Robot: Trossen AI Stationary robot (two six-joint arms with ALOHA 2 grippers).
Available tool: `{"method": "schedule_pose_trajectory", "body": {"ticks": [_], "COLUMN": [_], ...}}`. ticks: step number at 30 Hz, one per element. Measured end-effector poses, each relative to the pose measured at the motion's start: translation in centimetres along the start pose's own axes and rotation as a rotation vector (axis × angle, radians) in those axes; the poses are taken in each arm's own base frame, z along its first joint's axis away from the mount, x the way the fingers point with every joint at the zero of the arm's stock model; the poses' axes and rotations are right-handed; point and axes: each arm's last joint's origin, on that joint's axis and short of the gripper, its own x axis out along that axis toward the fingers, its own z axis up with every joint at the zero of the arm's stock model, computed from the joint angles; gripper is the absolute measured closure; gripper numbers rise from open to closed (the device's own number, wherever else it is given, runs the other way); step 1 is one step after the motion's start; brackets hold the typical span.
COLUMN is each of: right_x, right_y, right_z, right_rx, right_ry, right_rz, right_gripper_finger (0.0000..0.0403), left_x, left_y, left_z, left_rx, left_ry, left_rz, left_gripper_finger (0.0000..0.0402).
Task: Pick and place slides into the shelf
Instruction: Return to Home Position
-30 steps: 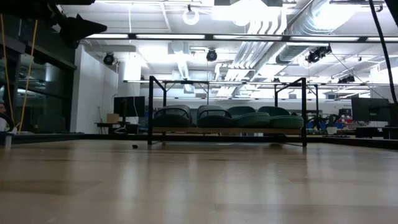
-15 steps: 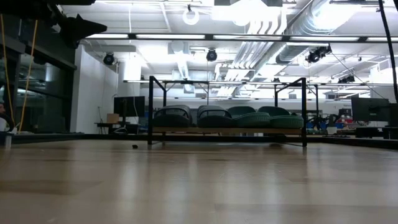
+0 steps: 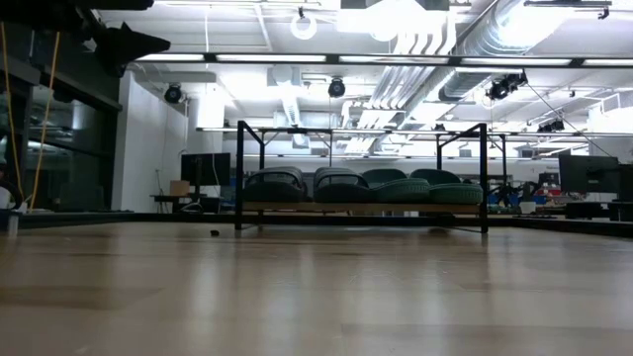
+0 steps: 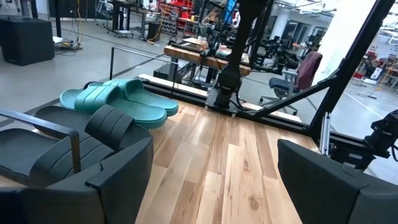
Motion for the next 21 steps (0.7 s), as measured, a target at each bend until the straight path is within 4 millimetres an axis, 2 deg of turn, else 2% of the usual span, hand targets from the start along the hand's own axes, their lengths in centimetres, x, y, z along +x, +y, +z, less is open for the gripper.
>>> {"method": "schedule_pose_trajectory", "body": {"ticks": [6, 14, 17, 21], "right_x": [-3.5, -7.1, -7.6, -7.2], "right_y": [0.3, 0.8, 1.1, 1.4], "right_z": [-0.3, -1.2, -2.5, -6.1], "right_rx": [-0.018, -0.007, -0.019, -0.009], "right_ry": [-0.06, -0.114, -0.143, -0.232], "right_rz": [-0.008, -0.012, -0.01, -0.018], "right_gripper_finger": [0.039, 0.039, 0.039, 0.0389], "left_x": [0.0, 0.0, 0.0, 0.0], "left_y": [0.0, 0.0, 0.0, 0.0], "left_z": [0.0, 0.0, 0.0, 0.0], "left_rx": [0.0, 0.0, 0.0, 0.0], "left_ry": [0.0, -0.001, -0.001, -0.001], "left_rz": [0.001, 0.003, 0.002, 0.002], "left_gripper_finger": [0.0117, 0.0159, 0.0168, 0.0174]}}
